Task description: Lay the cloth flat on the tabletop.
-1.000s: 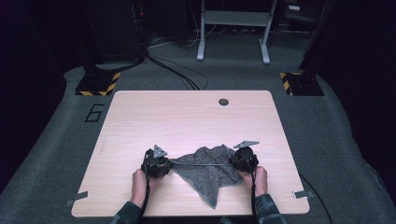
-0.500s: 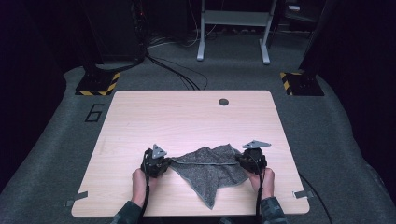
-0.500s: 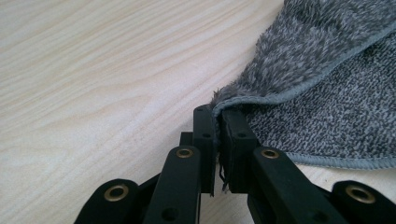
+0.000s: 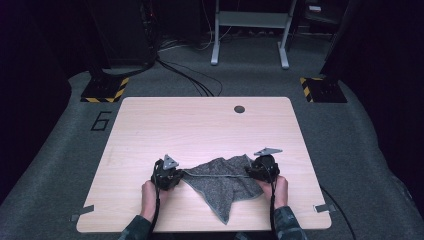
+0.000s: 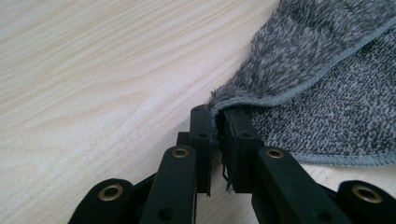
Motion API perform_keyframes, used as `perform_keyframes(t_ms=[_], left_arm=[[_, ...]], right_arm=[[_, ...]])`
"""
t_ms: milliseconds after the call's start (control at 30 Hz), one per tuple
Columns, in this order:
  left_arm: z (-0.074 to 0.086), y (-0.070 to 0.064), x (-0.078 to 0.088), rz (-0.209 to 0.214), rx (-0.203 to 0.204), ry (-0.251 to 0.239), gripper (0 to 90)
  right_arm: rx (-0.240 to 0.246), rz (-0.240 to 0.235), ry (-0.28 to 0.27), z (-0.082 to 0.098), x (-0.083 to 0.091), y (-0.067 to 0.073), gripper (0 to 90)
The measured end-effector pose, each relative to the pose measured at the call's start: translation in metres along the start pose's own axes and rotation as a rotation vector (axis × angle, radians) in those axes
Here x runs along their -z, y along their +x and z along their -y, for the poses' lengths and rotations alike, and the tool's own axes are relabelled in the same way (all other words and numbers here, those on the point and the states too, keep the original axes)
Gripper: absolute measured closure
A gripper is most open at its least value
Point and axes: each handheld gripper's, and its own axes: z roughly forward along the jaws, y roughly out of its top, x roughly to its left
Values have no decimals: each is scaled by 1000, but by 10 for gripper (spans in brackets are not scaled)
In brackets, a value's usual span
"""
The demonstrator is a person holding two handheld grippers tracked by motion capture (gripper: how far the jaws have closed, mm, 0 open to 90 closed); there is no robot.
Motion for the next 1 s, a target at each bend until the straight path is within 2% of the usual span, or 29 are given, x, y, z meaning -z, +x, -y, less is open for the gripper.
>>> perform_keyframes(t_ms=[67, 167, 300, 400, 467, 500, 533, 633, 867, 1000], left_arm=[[0, 0, 0, 8, 3, 8, 818], [1, 0, -1, 8, -10, 12, 818], [2, 0, -2, 11, -5, 15, 823], [3, -1, -2, 9, -7, 16, 831], [3, -1, -2, 9, -5, 15, 835], [3, -1, -2, 8, -6, 15, 836], [3, -1, -2, 6, -9, 15, 837], [3, -1, 0, -6, -15, 5, 837], [0, -2, 7, -4, -17, -16, 836], [-3, -3, 11, -6, -22, -28, 837]], right_arm=[[-16, 10, 9, -2, -5, -2, 570], [-37, -2, 26, -2, -10, -2, 592], [-42, -31, 23, 0, -12, -1, 706], [-27, -52, 17, 1, -14, -4, 809], [-19, -59, 19, 2, -13, -4, 851], [-36, -59, 19, 1, -13, -3, 859], [-14, -52, 17, 2, -12, -3, 866], [-2, -40, -6, 1, -7, -1, 867], [-4, -17, -83, -3, 23, 2, 856], [12, -13, -111, -6, 35, 1, 872]])
